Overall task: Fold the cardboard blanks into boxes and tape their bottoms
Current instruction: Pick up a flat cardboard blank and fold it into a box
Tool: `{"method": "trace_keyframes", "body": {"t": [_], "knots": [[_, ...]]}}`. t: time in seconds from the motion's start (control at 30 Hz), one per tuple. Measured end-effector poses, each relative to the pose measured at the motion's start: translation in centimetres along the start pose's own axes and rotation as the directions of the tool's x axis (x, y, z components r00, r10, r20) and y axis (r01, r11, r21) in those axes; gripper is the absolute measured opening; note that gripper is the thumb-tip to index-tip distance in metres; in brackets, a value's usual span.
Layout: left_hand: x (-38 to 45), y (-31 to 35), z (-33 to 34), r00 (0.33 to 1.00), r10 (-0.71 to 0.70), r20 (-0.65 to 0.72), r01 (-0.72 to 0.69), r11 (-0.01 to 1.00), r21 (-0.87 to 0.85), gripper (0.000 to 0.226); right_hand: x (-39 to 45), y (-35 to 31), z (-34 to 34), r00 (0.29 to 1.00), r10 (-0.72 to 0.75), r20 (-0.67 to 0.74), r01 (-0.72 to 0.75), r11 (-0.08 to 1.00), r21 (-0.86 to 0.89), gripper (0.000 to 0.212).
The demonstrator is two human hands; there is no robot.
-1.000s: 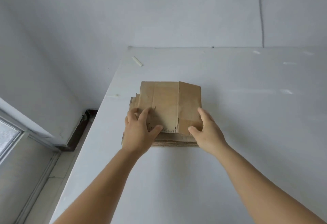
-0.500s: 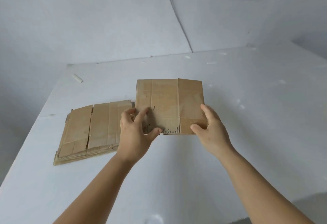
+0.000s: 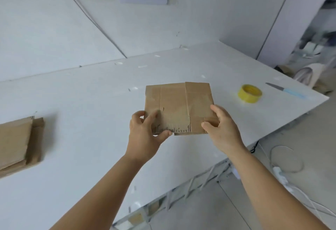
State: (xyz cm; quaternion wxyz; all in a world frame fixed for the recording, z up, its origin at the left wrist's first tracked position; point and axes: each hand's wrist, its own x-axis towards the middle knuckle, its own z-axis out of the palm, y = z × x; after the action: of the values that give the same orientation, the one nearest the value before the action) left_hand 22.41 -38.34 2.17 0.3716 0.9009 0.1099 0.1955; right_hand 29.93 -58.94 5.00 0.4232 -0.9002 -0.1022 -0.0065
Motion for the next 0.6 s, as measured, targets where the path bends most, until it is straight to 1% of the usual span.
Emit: {"method": "trace_keyframes", "body": {"t": [0.17,0.33,0.5,0.6], "knots": [[1.8,5.1,5.5,0.999,-0.001,0.054,0.003,0.999,-0.042,0.068,1.4,4.5,-5.4,0.995,0.057,-0.083,-0.060,0.998,-0.035,0.056],[5.0,8.0,9.8,0.996,0.023,0.090,-0.018,0.998,-0.061,0.060,3.8,7.7,-8.4,0.981,0.116,-0.158,-0.121,0.992,-0.022,0.052],[9.5,9.9,14.1,0.996,0.009,0.090,0.003,0.990,-0.141,0.051,8.3,10.0,-10.9,0.974,0.138,-0.178,-0.141,0.990,0.000,0.053],[13.0,11.2,16.4,0.995,-0.036,0.094,0.055,0.976,-0.212,0.047,11.4,10.8,-12.2,0.971,0.142,-0.190,-0.138,0.990,0.036,0.054]]}}
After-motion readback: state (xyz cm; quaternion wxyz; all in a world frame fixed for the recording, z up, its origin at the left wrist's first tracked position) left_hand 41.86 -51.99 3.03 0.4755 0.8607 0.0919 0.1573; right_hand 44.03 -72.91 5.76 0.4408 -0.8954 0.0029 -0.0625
